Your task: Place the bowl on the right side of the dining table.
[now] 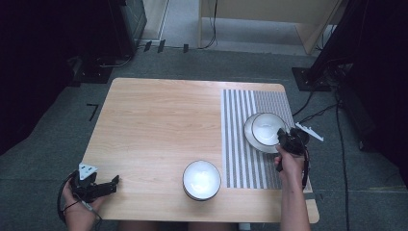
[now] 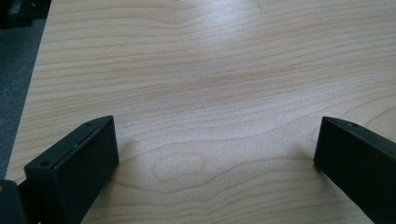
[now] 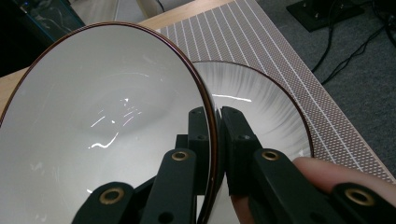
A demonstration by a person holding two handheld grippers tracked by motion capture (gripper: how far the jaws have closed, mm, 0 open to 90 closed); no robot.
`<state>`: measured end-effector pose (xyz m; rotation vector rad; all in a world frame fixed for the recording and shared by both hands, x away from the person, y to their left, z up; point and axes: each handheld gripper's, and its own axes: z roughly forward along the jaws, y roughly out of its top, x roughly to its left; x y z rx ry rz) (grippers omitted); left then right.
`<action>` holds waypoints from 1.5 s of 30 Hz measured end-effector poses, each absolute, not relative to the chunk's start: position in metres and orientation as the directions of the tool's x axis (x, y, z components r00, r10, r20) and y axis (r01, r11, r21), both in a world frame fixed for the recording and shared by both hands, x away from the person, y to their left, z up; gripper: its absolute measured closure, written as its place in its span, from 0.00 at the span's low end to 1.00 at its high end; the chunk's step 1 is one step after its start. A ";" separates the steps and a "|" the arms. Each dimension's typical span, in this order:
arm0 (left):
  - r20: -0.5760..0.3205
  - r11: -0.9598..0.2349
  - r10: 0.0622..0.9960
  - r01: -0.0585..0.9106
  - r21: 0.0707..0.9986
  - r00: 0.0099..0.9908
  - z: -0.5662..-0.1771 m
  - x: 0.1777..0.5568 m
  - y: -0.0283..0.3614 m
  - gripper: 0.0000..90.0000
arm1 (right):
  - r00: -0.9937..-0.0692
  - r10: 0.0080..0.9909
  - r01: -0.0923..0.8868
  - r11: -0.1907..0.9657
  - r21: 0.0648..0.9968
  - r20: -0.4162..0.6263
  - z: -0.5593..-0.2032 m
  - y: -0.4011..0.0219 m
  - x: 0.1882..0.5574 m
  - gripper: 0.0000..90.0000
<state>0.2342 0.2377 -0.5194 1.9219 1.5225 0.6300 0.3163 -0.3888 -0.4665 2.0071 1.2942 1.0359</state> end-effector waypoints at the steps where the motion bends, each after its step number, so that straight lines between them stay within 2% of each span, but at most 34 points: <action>1: -0.001 -0.162 0.973 0.688 0.707 0.229 -0.519 0.234 0.238 0.00 | 0.249 0.915 0.511 -0.403 0.759 0.318 -0.468 -0.389 0.317 0.94; 15: -0.002 -0.160 0.974 0.689 0.707 0.228 -0.519 0.234 0.237 0.00 | 0.307 0.901 0.540 -0.430 0.723 0.307 -0.486 -0.397 0.328 0.94; 25: -0.002 -0.160 0.974 0.689 0.707 0.228 -0.519 0.234 0.237 0.00 | 0.326 0.876 0.520 -0.480 0.706 0.356 -0.488 -0.399 0.328 0.91; 29: -0.001 -0.160 0.974 0.689 0.707 0.228 -0.519 0.234 0.238 0.00 | 0.319 0.872 0.512 -0.488 0.707 0.371 -0.488 -0.398 0.328 0.84; 38: -0.006 -0.157 0.974 0.688 0.709 0.228 -0.519 0.234 0.238 0.00 | 0.314 0.870 0.525 -0.494 0.694 0.381 -0.492 -0.399 0.329 0.79; 45: -0.008 -0.155 0.974 0.688 0.709 0.227 -0.519 0.233 0.238 0.00 | 0.261 0.870 0.515 -0.492 0.703 0.418 -0.492 -0.400 0.327 0.58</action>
